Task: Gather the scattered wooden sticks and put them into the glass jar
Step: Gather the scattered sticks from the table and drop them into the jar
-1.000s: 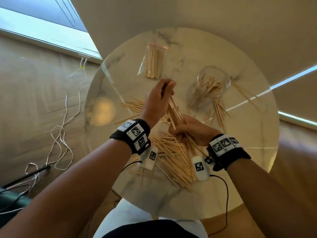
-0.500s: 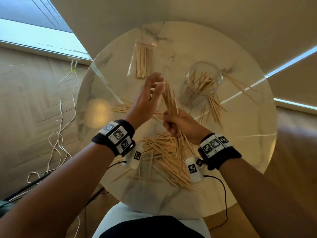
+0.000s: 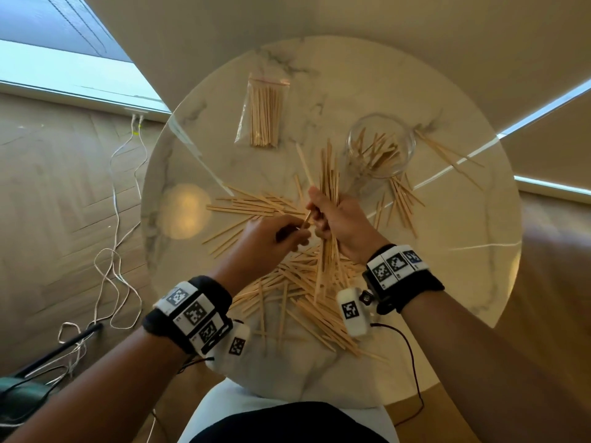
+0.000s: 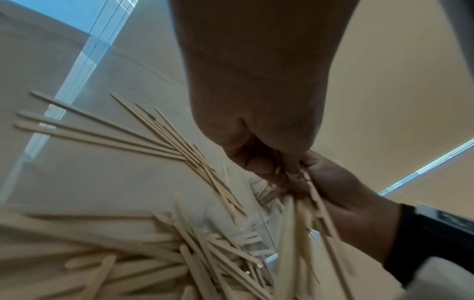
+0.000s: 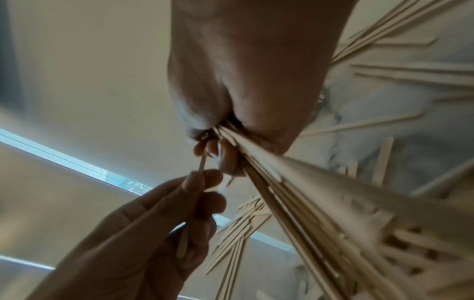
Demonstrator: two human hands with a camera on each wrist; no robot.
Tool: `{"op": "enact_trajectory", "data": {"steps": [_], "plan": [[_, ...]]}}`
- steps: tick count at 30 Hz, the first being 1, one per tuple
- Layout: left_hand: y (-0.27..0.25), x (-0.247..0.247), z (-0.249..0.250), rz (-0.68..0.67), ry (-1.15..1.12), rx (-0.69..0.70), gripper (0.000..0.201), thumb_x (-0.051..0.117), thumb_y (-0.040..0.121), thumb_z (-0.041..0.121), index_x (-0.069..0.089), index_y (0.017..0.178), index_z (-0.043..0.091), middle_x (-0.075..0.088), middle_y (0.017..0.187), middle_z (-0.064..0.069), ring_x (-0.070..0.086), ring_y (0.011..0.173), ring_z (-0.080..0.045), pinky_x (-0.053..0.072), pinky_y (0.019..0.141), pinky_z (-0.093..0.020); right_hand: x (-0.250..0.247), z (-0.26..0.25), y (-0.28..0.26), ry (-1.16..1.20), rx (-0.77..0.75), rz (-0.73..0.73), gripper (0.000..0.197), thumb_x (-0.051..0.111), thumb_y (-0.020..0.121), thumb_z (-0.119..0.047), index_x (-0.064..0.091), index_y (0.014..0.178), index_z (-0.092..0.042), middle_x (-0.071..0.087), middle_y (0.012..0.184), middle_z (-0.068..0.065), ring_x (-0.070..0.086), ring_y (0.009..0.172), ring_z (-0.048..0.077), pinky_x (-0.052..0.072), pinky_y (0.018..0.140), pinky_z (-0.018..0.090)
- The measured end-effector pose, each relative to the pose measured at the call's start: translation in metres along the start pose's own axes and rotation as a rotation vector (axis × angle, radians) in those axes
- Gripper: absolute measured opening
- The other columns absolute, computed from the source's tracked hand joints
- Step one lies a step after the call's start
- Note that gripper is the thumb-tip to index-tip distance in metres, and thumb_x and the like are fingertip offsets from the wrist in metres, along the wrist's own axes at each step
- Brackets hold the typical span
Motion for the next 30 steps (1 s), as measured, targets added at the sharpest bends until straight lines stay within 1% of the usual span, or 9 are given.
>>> {"op": "enact_trajectory", "data": {"steps": [2,5,9,12,16,18,21,25,30], "plan": [[-0.006,0.003,0.004,0.049,-0.058,-0.023,0.020,0.068,0.098,0.030,0.072,0.115,0.021,0.072,0.089,0.014,0.070,0.082,0.002,0.056,0.078,-0.013,0.006,0.002,0.003,0.006,-0.024,0.070,0.042,0.056,0.103,-0.041,0.061,0.073,-0.012,0.047,0.058,0.003,0.042,0.048,0.014,0.038,0.048,0.025],[-0.019,0.005,-0.001,0.184,-0.113,-0.042,0.022,0.066,0.099,0.034,0.067,0.118,0.024,0.067,0.106,0.012,0.065,0.094,-0.005,0.054,0.083,-0.017,0.012,0.001,0.006,0.087,-0.053,0.151,0.048,0.056,0.101,-0.047,0.065,0.063,-0.020,0.055,0.065,0.006,0.052,0.057,0.017,0.045,0.060,0.032],[-0.040,0.006,-0.011,0.250,-0.300,-0.129,0.028,0.051,0.101,0.045,0.058,0.120,0.026,0.062,0.110,0.010,0.061,0.097,0.001,0.050,0.080,-0.013,0.028,-0.005,0.005,0.261,-0.083,0.144,0.040,0.053,0.104,-0.040,0.059,0.079,-0.010,0.062,0.069,0.007,0.062,0.066,0.021,0.054,0.073,0.039],[-0.057,0.010,-0.025,0.178,-0.401,-0.225,0.031,0.040,0.104,0.047,0.057,0.117,0.025,0.064,0.097,0.010,0.060,0.084,0.006,0.046,0.072,-0.010,0.047,-0.006,-0.002,0.498,-0.089,0.108,0.036,0.052,0.105,-0.036,0.049,0.078,-0.013,0.049,0.064,0.003,0.051,0.054,0.016,0.052,0.061,0.034],[-0.074,0.006,-0.049,0.183,-0.595,-0.358,0.036,0.045,0.101,0.049,0.063,0.108,0.018,0.068,0.078,0.007,0.060,0.067,-0.011,0.050,0.062,-0.026,0.061,-0.003,-0.012,0.630,-0.138,0.212,0.039,0.053,0.105,-0.037,0.044,0.072,-0.017,0.037,0.059,-0.002,0.030,0.045,0.008,0.032,0.048,0.024],[-0.078,-0.001,-0.054,0.207,-0.636,-0.359,0.033,0.050,0.101,0.045,0.065,0.104,0.015,0.067,0.076,0.003,0.055,0.062,-0.016,0.048,0.058,-0.030,0.065,0.001,-0.019,0.642,-0.155,0.274,0.039,0.054,0.105,-0.035,0.043,0.070,-0.019,0.034,0.057,-0.002,0.027,0.046,0.009,0.029,0.047,0.026],[-0.077,-0.007,-0.051,0.186,-0.595,-0.306,0.019,0.053,0.106,0.029,0.065,0.100,0.015,0.062,0.075,0.002,0.054,0.062,-0.011,0.047,0.057,-0.026,0.072,0.010,-0.031,0.683,-0.163,0.325,0.039,0.055,0.105,-0.030,0.044,0.069,-0.019,0.036,0.055,-0.002,0.029,0.043,0.009,0.031,0.045,0.024],[-0.072,-0.004,-0.039,0.132,-0.590,-0.263,0.007,0.056,0.105,0.014,0.061,0.104,0.018,0.063,0.085,0.000,0.057,0.064,-0.004,0.049,0.059,-0.021,0.067,0.018,-0.046,0.748,-0.206,0.389,0.039,0.054,0.105,-0.031,0.045,0.069,-0.018,0.038,0.056,-0.001,0.032,0.042,0.009,0.031,0.045,0.025],[-0.069,0.008,-0.029,0.079,-0.559,-0.370,0.012,0.055,0.106,0.019,0.056,0.117,0.023,0.065,0.103,0.002,0.067,0.070,0.002,0.053,0.062,-0.016,0.051,0.028,-0.065,0.704,-0.233,0.470,0.036,0.052,0.106,-0.033,0.046,0.074,-0.018,0.042,0.060,0.000,0.034,0.047,0.011,0.034,0.047,0.026]]}}
Point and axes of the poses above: each hand's wrist, its own y-axis towards the middle knuckle, its own x-axis out of the palm, z = x × y, the point moved 6 cm from there along y, towards the middle knuckle
